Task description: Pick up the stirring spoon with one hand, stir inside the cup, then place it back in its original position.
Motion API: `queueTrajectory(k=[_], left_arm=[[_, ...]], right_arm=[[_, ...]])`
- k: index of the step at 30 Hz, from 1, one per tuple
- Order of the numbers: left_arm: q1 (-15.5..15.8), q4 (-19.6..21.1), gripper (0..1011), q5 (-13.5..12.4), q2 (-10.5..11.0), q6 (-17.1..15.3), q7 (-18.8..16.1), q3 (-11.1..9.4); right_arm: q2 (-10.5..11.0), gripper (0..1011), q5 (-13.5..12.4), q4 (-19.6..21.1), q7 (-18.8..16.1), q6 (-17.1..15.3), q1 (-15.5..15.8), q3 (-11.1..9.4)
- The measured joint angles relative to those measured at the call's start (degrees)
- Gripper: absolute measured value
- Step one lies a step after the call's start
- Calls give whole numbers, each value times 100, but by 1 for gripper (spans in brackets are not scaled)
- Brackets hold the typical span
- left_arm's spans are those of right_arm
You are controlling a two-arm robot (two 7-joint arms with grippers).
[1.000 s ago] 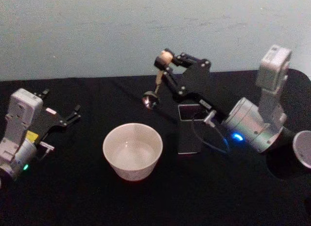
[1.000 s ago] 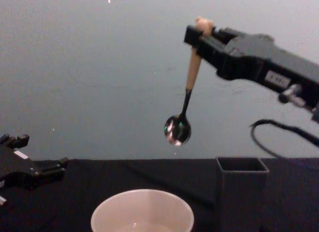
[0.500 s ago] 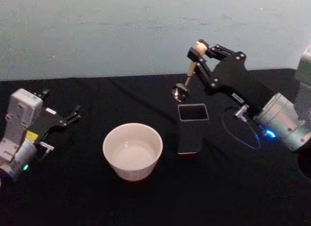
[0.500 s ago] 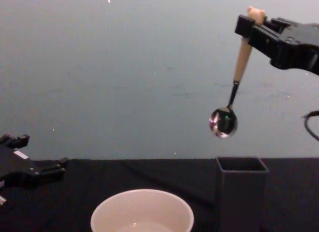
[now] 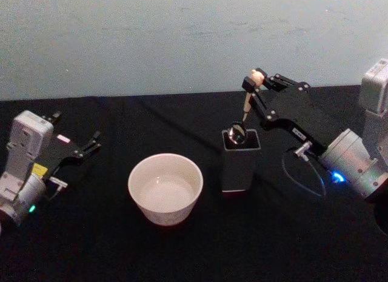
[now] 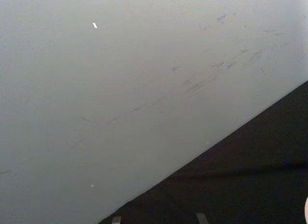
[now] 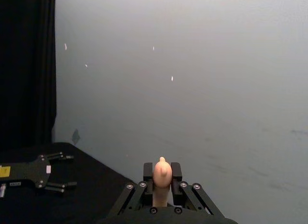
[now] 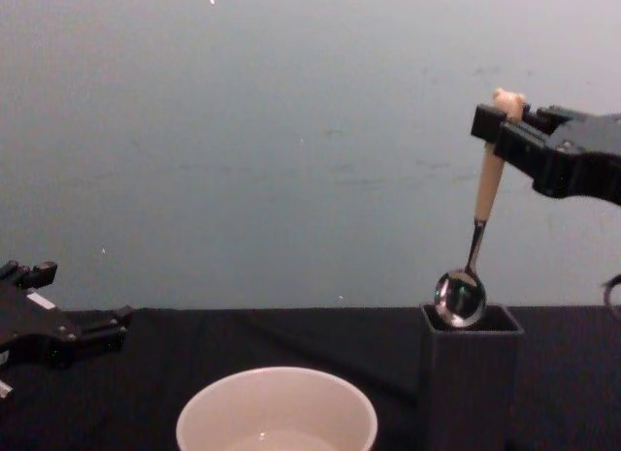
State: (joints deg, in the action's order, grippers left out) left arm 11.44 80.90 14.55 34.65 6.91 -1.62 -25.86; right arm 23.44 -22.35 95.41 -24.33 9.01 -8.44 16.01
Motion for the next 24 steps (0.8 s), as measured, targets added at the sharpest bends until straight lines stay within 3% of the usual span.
queueTrajectory(k=[24], left_arm=[[0,0,1001,0,0,0,0,0]], right_arm=[[-402,212,188,-305,526,-410,260,-16]])
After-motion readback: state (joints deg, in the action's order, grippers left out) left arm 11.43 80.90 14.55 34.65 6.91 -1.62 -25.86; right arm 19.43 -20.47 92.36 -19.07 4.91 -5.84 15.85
